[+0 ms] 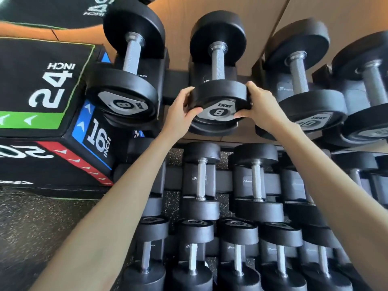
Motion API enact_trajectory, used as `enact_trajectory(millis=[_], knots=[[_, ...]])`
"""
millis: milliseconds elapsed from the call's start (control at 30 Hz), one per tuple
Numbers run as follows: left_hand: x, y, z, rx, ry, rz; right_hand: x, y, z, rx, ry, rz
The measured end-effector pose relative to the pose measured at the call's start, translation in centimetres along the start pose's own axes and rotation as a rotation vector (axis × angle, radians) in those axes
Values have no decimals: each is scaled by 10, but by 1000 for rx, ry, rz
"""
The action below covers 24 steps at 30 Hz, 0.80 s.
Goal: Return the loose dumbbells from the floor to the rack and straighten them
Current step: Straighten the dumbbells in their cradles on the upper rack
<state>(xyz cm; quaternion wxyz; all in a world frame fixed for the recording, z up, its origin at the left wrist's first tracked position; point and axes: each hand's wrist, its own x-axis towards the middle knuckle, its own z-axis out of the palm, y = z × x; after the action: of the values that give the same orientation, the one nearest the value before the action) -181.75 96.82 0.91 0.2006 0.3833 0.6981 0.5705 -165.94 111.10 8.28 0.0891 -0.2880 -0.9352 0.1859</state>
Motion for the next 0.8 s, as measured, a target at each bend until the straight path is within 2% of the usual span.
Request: enact_trajectory(millis=[133, 233, 367, 467, 667, 800], knots=[[-17, -3, -12, 75, -20, -43, -7, -8, 8, 53, 37, 14], [-49, -14, -29, 328, -13, 56, -19, -14, 16, 157, 124, 29], [-91, -13, -65, 518, 89, 121, -34, -26, 22, 184, 292, -54], [-103, -6, -99, 609, 205, 143, -39, -44, 26, 176, 349, -174], [-93, 0, -156, 678, 394, 148, -30, -97, 42, 193, 226, -424], [-74, -10, -180, 653, 393, 95, -10, -133, 58, 132, 162, -492]])
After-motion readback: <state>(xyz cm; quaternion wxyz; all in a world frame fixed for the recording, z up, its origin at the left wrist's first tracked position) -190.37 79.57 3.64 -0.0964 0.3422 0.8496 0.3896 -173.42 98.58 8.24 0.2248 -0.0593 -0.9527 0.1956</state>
